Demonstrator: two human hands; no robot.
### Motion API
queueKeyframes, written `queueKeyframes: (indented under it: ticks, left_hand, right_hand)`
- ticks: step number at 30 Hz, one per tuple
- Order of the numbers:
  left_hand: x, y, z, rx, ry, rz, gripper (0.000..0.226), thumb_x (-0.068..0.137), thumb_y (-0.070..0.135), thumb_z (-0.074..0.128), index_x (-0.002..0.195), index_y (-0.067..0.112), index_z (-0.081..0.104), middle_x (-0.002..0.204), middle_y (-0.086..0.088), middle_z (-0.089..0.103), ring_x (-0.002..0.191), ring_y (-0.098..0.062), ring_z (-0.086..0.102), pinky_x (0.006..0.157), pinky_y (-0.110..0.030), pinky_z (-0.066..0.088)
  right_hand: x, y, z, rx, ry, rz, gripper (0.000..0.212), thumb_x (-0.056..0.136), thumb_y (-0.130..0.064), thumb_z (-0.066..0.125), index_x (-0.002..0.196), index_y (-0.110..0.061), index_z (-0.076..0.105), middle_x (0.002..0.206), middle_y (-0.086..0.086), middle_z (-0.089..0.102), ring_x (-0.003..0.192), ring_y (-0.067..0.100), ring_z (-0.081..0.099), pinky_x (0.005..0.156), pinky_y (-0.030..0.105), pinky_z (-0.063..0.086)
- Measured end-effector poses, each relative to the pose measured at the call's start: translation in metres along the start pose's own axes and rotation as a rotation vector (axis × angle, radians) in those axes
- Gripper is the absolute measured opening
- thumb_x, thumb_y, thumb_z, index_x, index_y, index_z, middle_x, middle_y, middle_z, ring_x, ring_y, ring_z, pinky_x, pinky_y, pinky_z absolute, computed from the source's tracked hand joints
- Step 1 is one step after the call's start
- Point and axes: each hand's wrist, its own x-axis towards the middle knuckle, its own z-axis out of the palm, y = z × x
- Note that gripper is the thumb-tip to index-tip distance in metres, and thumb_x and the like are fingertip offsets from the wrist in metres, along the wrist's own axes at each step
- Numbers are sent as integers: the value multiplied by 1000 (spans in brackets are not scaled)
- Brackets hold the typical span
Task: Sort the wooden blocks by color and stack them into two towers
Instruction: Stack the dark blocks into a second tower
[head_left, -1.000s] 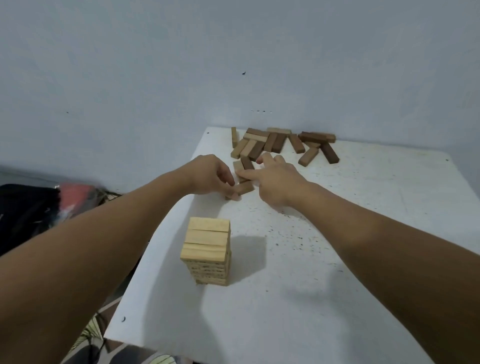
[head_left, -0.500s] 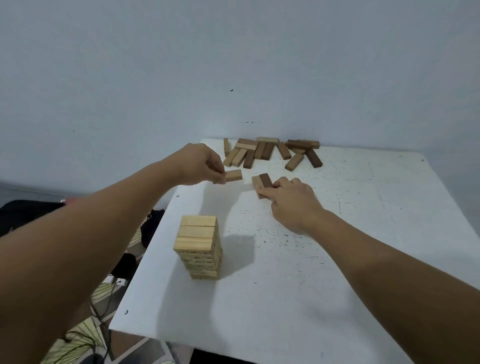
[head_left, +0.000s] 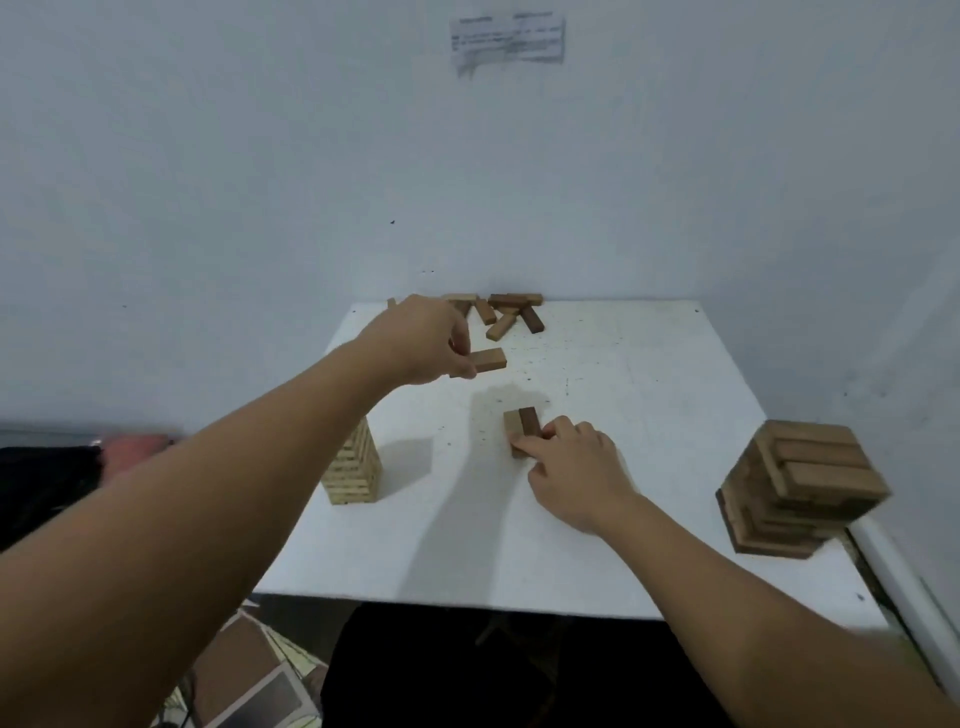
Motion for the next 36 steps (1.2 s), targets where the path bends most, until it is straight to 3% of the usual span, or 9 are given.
queueKeyframes:
  ticks: [3, 11, 16, 20, 24, 29, 32, 36]
  left_hand:
    - [-18, 24, 34, -30, -2, -22, 16, 86, 37, 82, 91, 22, 78, 87, 7, 73, 81, -13, 69, 81, -39, 60]
    - [-62, 37, 128, -231, 44, -176, 23, 86, 41, 80, 89, 20, 72, 86, 4, 71, 80, -15, 67, 78, -42, 61]
    - [-72, 37, 157, -407, 75, -218, 32, 88, 53, 75, 97, 23, 68, 91, 9, 69, 83, -10, 66, 67, -30, 50]
    - [-75, 40, 166, -534, 69, -197, 35, 88, 51, 76, 115, 33, 64, 94, 7, 71, 88, -7, 65, 68, -28, 45]
    - [-81, 39, 177, -666, 80, -169, 39, 92, 52, 72, 126, 37, 64, 94, 6, 72, 91, -6, 65, 72, -23, 43]
    - [-91, 37, 193, -767, 191, -155, 37, 89, 51, 76, 124, 42, 69, 90, 9, 72, 82, -5, 64, 76, -22, 48]
    - [-96, 41, 202, -692, 281, -127, 32, 92, 50, 73, 123, 43, 71, 88, 12, 68, 80, -2, 60, 75, -20, 45]
    - [-98, 43, 211, -548, 319, -82, 39, 97, 50, 65, 132, 34, 69, 99, 13, 57, 92, -4, 57, 80, -21, 44]
  right_hand:
    - [-28, 8, 3, 16, 12, 7, 50, 99, -32, 40, 146, -51, 44, 135, -3, 46, 121, 25, 41, 113, 43, 29]
    - [-77, 25, 7, 83, 9, 6, 50, 101, -37, 42, 149, -53, 40, 138, -3, 42, 129, 25, 35, 122, 49, 15]
    - [-81, 40, 7, 180, 33, -3, 51, 102, -42, 46, 151, -54, 35, 138, -7, 46, 131, 22, 38, 121, 49, 17]
    - [-74, 49, 9, 272, 82, 48, 53, 101, -55, 51, 152, -47, 41, 139, -9, 53, 129, 22, 42, 114, 40, 27]
    - [-74, 52, 20, 374, 161, 88, 46, 97, -57, 58, 142, -48, 54, 133, -17, 56, 127, 16, 44, 110, 34, 21]
    - [-73, 51, 29, 360, 241, 80, 42, 96, -55, 61, 137, -49, 58, 126, -21, 58, 122, 13, 47, 111, 32, 20]
    - [-73, 53, 31, 372, 254, 77, 41, 96, -55, 61, 136, -48, 59, 125, -22, 58, 122, 11, 47, 113, 32, 21]
    - [-75, 55, 32, 402, 272, 69, 39, 96, -54, 60, 135, -48, 61, 124, -23, 59, 121, 9, 47, 114, 32, 22]
